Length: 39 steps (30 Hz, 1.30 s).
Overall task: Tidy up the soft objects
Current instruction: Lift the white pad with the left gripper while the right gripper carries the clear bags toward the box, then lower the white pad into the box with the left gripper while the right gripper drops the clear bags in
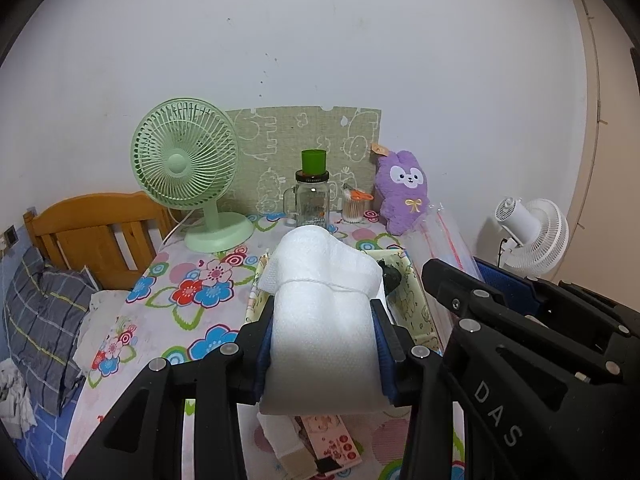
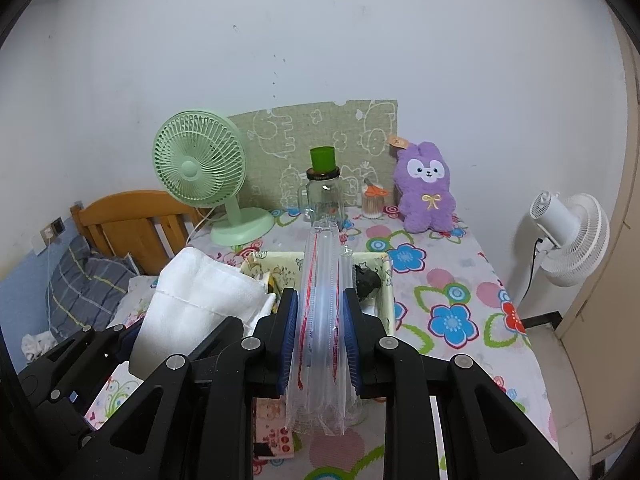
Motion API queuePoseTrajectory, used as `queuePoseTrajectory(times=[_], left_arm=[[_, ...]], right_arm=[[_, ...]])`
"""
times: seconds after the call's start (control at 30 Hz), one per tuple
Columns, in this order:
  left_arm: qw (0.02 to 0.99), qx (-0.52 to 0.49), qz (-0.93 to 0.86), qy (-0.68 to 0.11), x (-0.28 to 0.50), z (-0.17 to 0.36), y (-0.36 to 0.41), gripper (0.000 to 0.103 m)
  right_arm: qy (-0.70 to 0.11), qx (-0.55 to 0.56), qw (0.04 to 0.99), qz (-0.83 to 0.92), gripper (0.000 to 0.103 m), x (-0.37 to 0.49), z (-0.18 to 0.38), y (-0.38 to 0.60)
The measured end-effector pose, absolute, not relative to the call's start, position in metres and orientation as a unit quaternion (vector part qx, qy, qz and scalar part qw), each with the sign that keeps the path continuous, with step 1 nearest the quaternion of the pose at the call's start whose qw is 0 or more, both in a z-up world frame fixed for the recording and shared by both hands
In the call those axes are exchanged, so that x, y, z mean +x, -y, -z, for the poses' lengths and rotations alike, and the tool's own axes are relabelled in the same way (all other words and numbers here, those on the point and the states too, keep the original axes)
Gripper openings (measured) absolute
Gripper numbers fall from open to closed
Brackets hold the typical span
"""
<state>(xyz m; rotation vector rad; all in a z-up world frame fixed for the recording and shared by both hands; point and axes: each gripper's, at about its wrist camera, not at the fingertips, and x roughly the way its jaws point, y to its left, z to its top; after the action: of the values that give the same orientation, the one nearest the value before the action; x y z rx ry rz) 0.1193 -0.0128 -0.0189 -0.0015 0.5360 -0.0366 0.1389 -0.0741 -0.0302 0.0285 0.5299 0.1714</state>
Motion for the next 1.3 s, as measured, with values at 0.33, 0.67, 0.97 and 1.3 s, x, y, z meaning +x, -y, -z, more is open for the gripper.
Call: queuePoseTrajectory(times=[0.33, 0.67, 0.97, 1.3], left_arm=[[0.962, -0.006, 0.019, -0.273, 0.148, 0.023, 0.012, 0.043], [0.958, -0.005, 0.016, -0.288, 0.176, 0.033, 0.008, 0.043], [0.950, -0.006, 0.016, -0.310, 0.202, 0.049, 0.005, 0.044], [0.936, -0.015, 0.009, -0.352, 0.227, 0.075, -0.004, 0.054]], right_arm=[[-0.267, 0.020, 0.960, -0.082, 0.026, 0.166, 0.032, 0.075], [-0.281, 0.026, 0.956, -0.084, 0.026, 0.199, 0.044, 0.074], [-0.300, 0.029, 0.948, -0.097, 0.026, 0.228, 0.059, 0.071], [-0.323, 0.034, 0.939, -0.113, 0.026, 0.258, 0.082, 0.065]])
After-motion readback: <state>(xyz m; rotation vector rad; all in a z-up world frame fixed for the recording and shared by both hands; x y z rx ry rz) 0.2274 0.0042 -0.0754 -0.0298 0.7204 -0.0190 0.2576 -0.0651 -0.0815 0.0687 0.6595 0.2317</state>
